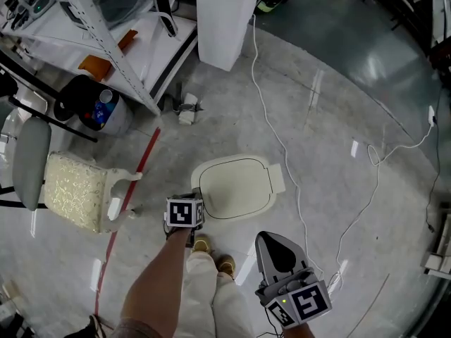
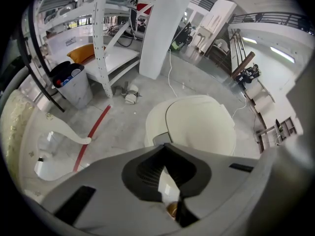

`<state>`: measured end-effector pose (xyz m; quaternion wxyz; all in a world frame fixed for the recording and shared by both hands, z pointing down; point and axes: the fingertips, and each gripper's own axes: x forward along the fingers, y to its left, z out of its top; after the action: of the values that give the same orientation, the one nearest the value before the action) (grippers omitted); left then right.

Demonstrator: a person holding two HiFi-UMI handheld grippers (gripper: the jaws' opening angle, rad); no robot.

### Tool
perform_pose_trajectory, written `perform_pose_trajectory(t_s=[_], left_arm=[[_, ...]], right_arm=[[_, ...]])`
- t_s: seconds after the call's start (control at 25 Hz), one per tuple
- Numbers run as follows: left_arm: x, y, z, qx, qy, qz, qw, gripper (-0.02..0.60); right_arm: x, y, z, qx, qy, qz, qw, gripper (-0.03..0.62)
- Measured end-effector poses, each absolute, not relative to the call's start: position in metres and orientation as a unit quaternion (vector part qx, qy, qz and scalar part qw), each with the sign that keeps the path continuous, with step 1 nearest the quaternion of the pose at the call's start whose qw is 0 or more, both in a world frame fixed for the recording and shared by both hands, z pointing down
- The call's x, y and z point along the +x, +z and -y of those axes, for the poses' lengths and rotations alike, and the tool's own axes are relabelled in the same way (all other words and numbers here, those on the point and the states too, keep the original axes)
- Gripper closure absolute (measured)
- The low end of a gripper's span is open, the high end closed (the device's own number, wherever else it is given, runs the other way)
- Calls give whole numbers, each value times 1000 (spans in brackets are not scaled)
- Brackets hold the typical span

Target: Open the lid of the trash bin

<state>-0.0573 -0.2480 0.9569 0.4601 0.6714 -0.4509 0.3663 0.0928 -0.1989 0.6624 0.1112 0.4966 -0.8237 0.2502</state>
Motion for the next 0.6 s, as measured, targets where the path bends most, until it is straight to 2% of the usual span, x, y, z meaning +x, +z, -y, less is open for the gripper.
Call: perform_pose_trajectory(t_s=[0.6], left_arm=[[-58,959,248,673,369,458,449,578]], right_arm=[[93,669,185,489,261,824,117,562]])
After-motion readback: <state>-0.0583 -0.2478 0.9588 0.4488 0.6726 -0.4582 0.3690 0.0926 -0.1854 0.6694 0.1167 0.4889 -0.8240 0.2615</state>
